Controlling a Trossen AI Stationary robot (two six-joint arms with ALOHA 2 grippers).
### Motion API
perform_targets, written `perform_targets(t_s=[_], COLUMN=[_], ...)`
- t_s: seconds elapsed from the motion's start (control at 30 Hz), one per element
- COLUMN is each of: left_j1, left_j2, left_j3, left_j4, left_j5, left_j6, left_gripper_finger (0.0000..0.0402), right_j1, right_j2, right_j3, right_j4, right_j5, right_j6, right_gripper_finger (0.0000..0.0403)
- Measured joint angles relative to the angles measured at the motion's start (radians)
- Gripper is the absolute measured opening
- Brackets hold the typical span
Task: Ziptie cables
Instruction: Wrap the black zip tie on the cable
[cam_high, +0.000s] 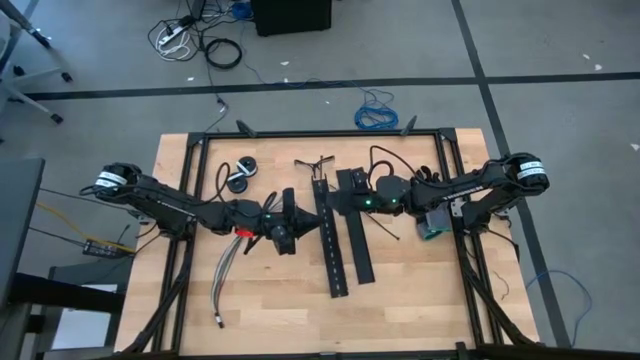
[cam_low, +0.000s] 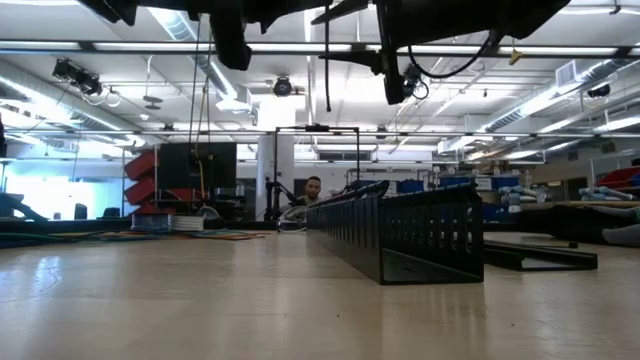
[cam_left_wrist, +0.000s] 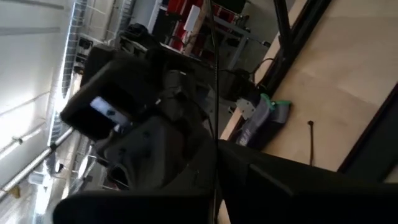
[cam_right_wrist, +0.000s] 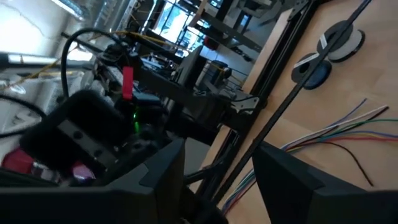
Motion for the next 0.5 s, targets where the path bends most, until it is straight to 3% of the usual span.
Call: perform_targets(t_s=[0.5], left_j1=[-0.047], left_j2=[0.0], left_j3=[0.0], left_j4=[-0.034], left_j5=[-0.016], left_j6=[-0.177], left_gripper_finger=[0.0], right_j1=[-0.02], right_j2=[0.0], right_j3=[0.0], right_j4=[-0.023], right_j5=[0.003], right_j6=[-0.231], right_gripper_finger=[0.0132])
